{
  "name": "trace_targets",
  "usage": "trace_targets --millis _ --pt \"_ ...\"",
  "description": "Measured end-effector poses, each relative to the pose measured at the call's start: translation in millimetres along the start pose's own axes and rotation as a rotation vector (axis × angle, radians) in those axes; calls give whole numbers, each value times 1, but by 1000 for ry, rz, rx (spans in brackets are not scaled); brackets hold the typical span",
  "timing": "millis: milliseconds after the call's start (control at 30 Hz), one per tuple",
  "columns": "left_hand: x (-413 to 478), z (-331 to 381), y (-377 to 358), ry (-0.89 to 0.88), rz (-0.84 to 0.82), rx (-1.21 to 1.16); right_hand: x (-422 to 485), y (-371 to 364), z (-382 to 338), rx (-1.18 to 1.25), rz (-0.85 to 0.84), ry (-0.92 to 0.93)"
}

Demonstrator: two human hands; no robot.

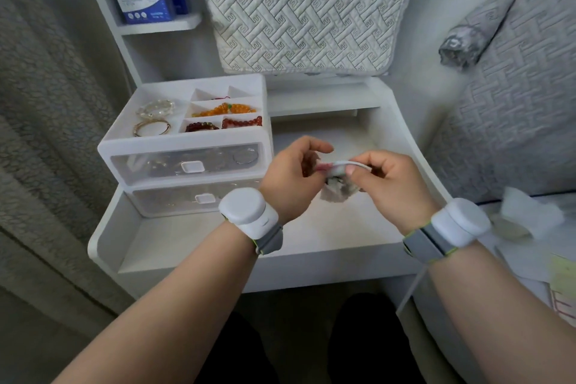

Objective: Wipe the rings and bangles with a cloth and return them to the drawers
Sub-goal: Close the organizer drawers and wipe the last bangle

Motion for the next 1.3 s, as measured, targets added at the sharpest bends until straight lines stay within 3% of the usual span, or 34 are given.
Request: trace_targets --millis 267,333,433,667,800,1000,1300 --pt "7 -23 -22 182 -72 -242 9 17 -2 68 87 32" --pt "7 -24 -25 209 -65 -377 10 19 5 171 120 -22" --pt "9 -22 -28 234 -60 -554 11 5 22 303 9 -175" --pt "13 -22 -34 196 -119 -399 14 17 26 421 122 -179" --pt "12 -16 -46 189 -176 -510 17 14 20 318 70 -140" --pt "19 -30 -37 248 -5 -536 25 12 26 119 -8 -168" --pt "30 -18 -29 161 -38 -497 34 16 28 365 -94 -118"
Point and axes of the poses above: each hand's wrist, its own x-axis towards the middle knuckle, its own y-axis out of the back of the hand, z = x × y, the point moved 10 cm from there along x, towards the middle knuckle, and after that the axes turned 3 degrees about -z, right-handed, at the moved point
